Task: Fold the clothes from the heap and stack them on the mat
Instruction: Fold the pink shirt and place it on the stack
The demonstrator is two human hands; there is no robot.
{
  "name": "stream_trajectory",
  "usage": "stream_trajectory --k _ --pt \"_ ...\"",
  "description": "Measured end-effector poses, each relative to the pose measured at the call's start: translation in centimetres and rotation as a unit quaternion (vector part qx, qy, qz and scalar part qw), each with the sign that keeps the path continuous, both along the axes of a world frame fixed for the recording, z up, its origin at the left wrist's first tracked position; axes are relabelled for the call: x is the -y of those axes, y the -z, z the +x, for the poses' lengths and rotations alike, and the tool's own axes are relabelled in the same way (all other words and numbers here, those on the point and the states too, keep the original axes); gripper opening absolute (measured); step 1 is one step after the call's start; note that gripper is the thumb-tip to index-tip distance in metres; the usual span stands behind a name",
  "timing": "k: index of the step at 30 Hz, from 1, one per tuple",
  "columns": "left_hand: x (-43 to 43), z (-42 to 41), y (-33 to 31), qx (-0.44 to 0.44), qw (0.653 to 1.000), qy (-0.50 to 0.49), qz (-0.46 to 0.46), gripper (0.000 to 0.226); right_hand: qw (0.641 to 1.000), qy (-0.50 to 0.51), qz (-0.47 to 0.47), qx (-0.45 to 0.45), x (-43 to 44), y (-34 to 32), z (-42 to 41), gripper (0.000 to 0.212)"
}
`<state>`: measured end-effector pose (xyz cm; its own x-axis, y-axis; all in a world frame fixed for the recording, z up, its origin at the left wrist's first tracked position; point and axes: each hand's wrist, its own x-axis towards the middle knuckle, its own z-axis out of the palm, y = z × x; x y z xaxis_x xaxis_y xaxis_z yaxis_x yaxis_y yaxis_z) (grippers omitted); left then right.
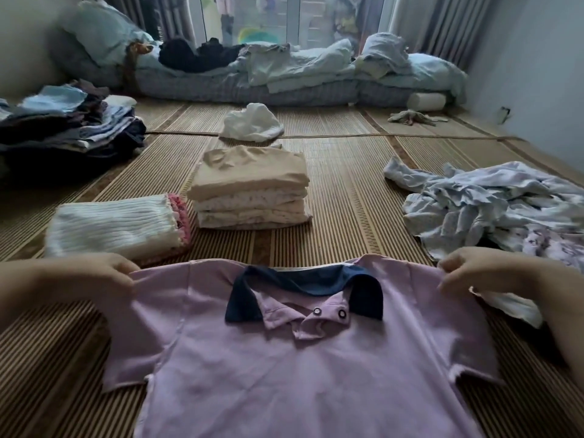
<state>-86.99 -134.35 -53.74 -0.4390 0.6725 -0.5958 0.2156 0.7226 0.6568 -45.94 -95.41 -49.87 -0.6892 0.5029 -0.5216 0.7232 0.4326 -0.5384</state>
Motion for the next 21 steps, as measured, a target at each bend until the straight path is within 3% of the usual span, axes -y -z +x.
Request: stream_trajectory --k 2,4,6,8,12,14,16,18,21 --pt "1.3 -1.1 0.2 -0.072 0.997 -0.016 0.013 0.045 0.988 0.058 -0.075 -0.122 0.4 -0.2 0.6 0.01" --pt "2.5 -1.6 0.1 -0.189 0.982 -0.009 0.008 0.038 0.977 0.08 -0.072 -0.184 1.0 -0.1 0.3 0.013" --pt "3.1 -2.0 0.0 -0.273 0.962 -0.008 -0.026 0.032 0.982 0.063 0.071 -0.163 1.2 0.6 -0.7 0.021" --pt "3.1 -1.1 -0.3 -0.385 0.917 0.024 -0.096 0.027 0.971 0.038 0.218 -0.091 1.2 1.2 -1.7 0.021" --pt "2.0 2.7 -1.0 -0.516 0.847 0.022 -0.127 0.025 0.921 -0.018 0.38 0.088 2.2 1.7 -3.1 0.023" --pt "0.2 5.3 -1.5 -0.577 0.816 0.023 -0.02 0.022 0.9 -0.038 0.434 -0.01 4.1 2.0 -4.2 0.035" --pt "-2.6 8.6 -2.1 -0.592 0.791 0.08 0.134 0.02 0.881 -0.112 0.427 -0.17 7.0 2.3 -6.2 0.036" --pt "-6.2 11.7 -2.1 -0.561 0.784 0.168 0.207 0.024 0.867 -0.219 0.396 -0.207 9.6 2.8 -8.6 0.037" --pt "-11.1 14.0 -0.4 -0.483 0.846 0.198 0.112 0.046 0.854 -0.301 0.391 -0.164 10.4 4.0 -11.6 0.035"
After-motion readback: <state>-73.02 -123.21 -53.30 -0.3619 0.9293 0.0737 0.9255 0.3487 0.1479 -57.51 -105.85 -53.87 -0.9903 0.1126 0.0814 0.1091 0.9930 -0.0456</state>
